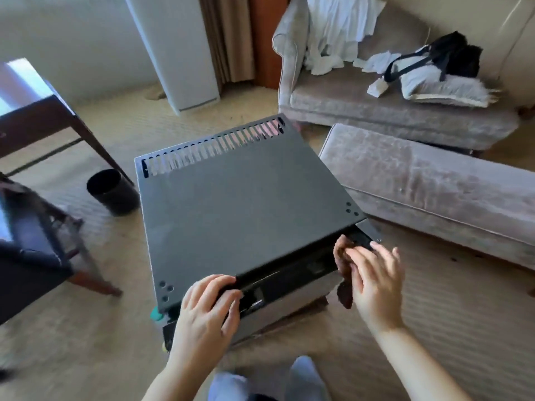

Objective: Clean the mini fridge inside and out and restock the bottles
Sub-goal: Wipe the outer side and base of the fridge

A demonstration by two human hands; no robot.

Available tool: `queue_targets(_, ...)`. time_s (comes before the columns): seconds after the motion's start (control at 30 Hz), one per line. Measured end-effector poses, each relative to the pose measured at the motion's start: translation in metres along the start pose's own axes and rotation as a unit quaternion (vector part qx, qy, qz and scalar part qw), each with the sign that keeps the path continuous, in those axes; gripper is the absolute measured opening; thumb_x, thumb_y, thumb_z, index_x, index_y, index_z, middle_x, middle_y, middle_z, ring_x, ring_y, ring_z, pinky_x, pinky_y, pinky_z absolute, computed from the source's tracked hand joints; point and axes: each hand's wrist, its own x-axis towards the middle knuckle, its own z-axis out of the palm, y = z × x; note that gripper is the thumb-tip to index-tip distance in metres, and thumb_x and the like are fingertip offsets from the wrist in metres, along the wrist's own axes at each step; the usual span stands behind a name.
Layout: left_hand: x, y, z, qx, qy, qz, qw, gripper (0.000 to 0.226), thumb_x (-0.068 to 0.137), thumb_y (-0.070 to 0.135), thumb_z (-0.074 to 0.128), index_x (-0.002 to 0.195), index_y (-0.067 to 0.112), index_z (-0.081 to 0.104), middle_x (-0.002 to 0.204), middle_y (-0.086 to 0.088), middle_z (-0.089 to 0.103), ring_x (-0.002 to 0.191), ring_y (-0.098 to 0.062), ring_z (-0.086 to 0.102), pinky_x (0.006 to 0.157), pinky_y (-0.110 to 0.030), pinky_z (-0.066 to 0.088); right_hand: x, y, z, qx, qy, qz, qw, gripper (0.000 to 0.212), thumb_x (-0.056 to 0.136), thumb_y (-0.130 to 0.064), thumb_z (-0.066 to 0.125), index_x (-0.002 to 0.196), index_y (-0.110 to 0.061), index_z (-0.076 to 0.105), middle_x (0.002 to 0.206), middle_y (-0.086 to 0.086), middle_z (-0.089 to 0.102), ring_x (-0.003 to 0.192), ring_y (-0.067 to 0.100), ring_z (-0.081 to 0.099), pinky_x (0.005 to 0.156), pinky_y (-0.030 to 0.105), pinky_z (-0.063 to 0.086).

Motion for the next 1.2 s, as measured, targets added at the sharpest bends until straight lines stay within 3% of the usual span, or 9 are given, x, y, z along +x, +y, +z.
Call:
queue_targets(0.17,-0.032,-0.002,-0.004,0.045,0.065,-0.084,0.993,0.026,0.09,0.024,0.051,0.081,0.014,0.073,0.101,0.001,0.064,0.096,-0.022,0.057,0.089,-0.036,0.045,-0.005,-0.041,0.004,0.118,0.021,0.082,0.989,0.025,0.095,-0.012,0.045,0.104,-0.005,0.067,0.105,0.007,0.068,0.112,0.033,0.054,0.106,0.043,0.035)
queue_targets(0.3,-0.043,-0.01,-0.005,0.043,0.077,-0.078,0.993,0.029,0.092,0.025,0.051,0.077,0.011,0.072,0.103,-0.003,0.066,0.095,-0.025,0.059,0.089,-0.038,0.046,-0.024,-0.114,0.002,0.206,-0.058,-0.04,0.976,0.027,0.1,-0.02,0.041,0.112,-0.017,0.064,0.115,-0.002,0.064,0.118,0.022,0.054,0.109,0.045,0.032)
queue_targets(0.43,-0.054,-0.011,-0.001,0.008,0.087,-0.088,0.992,0.028,0.091,0.025,0.054,0.075,0.011,0.072,0.108,-0.003,0.065,0.098,-0.025,0.06,0.091,-0.037,0.046,-0.015,-0.106,-0.001,0.15,-0.066,-0.129,0.978,0.025,0.098,-0.018,0.047,0.11,-0.017,0.068,0.114,-0.004,0.066,0.119,0.022,0.053,0.109,0.047,0.033)
queue_targets(0.57,-0.049,-0.012,-0.008,-0.02,0.076,-0.109,0.991,0.027,0.091,0.026,0.056,0.076,0.01,0.071,0.106,0.0,0.066,0.095,-0.016,0.056,0.092,-0.021,0.041,0.01,-0.029,-0.007,0.073,-0.026,0.005,0.997,0.028,0.095,-0.014,0.045,0.106,-0.007,0.07,0.11,0.008,0.068,0.111,0.035,0.056,0.103,0.045,0.038)
queue_targets(0.67,-0.052,-0.008,-0.01,-0.026,0.076,-0.115,0.99,0.029,0.091,0.029,0.054,0.075,0.01,0.07,0.107,0.001,0.066,0.097,-0.015,0.055,0.091,-0.02,0.041,0.014,-0.005,-0.011,0.052,-0.023,0.024,0.998,0.029,0.096,-0.017,0.044,0.104,-0.006,0.07,0.109,0.009,0.069,0.112,0.036,0.056,0.104,0.043,0.038)
queue_targets(0.8,-0.054,-0.004,-0.003,0.008,0.09,-0.105,0.99,0.029,0.092,0.025,0.054,0.076,0.006,0.069,0.112,-0.004,0.067,0.106,-0.021,0.056,0.097,-0.03,0.044,0.037,-0.01,-0.016,0.103,0.053,0.092,0.989,0.023,0.095,-0.006,0.05,0.106,-0.001,0.069,0.111,0.014,0.067,0.111,0.034,0.055,0.105,0.038,0.038)
queue_targets(1.0,-0.058,0.001,-0.001,0.007,0.139,-0.122,0.983,0.027,0.091,0.027,0.056,0.078,0.009,0.073,0.107,-0.001,0.065,0.1,-0.018,0.055,0.097,-0.02,0.04,0.019,-0.075,0.005,0.171,-0.018,0.16,0.972,0.038,0.091,-0.016,0.036,0.108,-0.003,0.068,0.118,0.012,0.065,0.118,0.032,0.054,0.107,0.024,0.029)
queue_targets(1.07,-0.058,0.002,0.001,-0.003,0.164,-0.131,0.978,0.026,0.09,0.027,0.058,0.078,0.01,0.074,0.105,0.001,0.066,0.098,-0.016,0.055,0.097,-0.017,0.039,0.009,-0.107,0.004,0.2,-0.028,0.118,0.972,0.035,0.091,-0.016,0.038,0.104,-0.006,0.068,0.114,0.009,0.065,0.113,0.029,0.056,0.104,0.028,0.035)
queue_targets(1.2,-0.061,0.0,0.005,-0.01,0.194,-0.122,0.973,0.023,0.089,0.027,0.06,0.078,0.011,0.074,0.102,0.004,0.068,0.095,-0.012,0.055,0.093,-0.012,0.037,-0.024,-0.166,0.004,0.246,-0.068,-0.055,0.965,0.027,0.092,-0.014,0.047,0.108,-0.012,0.069,0.112,0.002,0.066,0.11,0.02,0.058,0.1,0.032,0.041)
